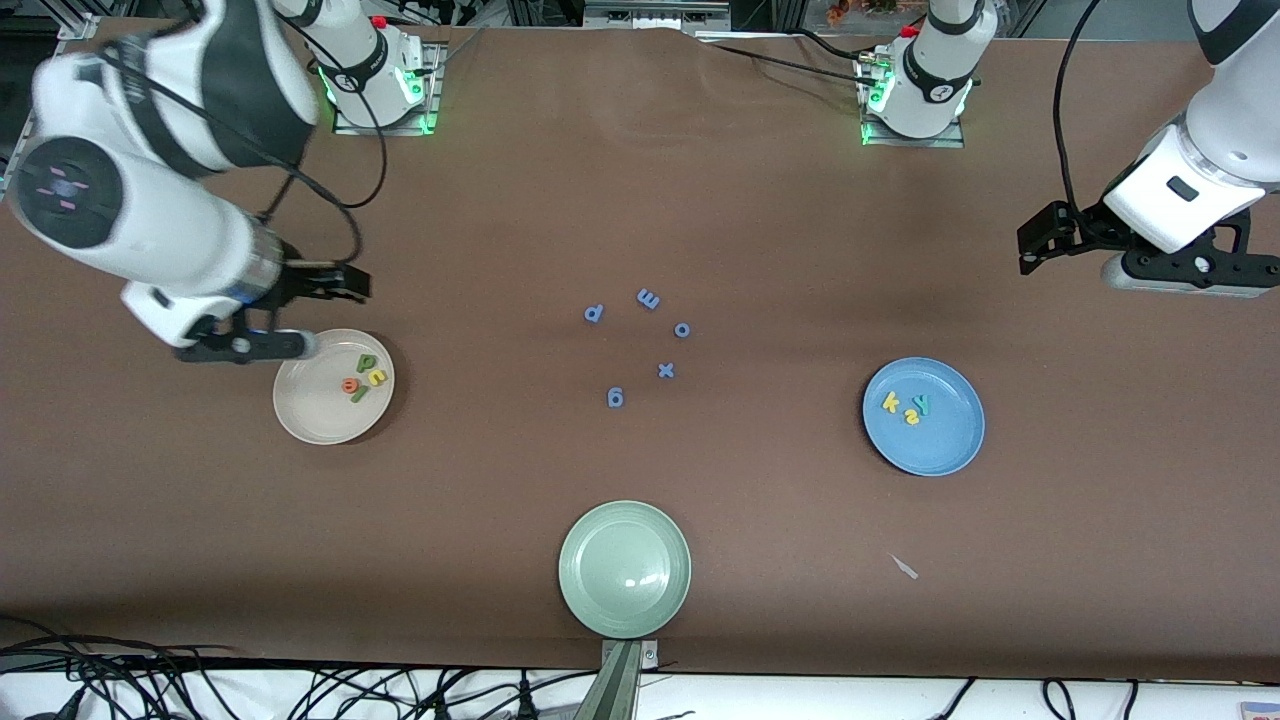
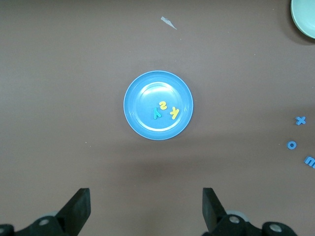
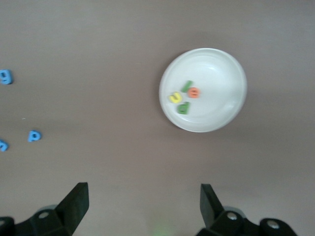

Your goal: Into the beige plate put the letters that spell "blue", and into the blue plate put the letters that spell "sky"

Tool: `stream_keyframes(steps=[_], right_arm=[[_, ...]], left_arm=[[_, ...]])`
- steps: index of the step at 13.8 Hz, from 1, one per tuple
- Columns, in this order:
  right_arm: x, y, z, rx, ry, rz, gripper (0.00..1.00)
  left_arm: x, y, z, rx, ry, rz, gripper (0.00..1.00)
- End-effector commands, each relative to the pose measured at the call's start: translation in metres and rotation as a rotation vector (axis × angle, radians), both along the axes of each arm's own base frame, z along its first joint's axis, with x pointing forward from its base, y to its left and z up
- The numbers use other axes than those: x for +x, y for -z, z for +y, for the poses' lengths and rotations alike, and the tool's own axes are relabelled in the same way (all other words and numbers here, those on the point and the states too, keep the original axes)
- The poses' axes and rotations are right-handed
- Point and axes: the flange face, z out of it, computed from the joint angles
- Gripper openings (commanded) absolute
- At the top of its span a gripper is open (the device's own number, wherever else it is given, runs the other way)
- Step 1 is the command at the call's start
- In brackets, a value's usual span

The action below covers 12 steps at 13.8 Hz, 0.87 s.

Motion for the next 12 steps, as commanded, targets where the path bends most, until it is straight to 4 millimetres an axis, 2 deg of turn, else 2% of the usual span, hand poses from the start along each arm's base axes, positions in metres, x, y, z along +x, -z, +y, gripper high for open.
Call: stream_keyframes(steps=[1, 3, 6, 12], right_arm=[[-0.033, -0.029, -0.038, -0.002, 0.035, -0.066, 1.00], [-0.040, -0.047, -0.067, 0.009, 0.070, -0.107, 1.00], [-0.042, -0.051, -0.105, 0.020, 0.022, -0.090, 1.00], [-0.040, -0.060, -0.135, 0.024, 0.070, -0.119, 1.00]], left_arm=[[-0.002, -0.002, 0.001, -0.023, 0.017, -0.003, 1.00], [-0.002, -0.002, 0.001, -0.023, 0.017, -0.003, 1.00], [-0.002, -0.003, 0.001, -0.023, 0.018, -0.003, 1.00], [-0.002, -0.003, 0.001, -0.023, 0.020, -0.003, 1.00]])
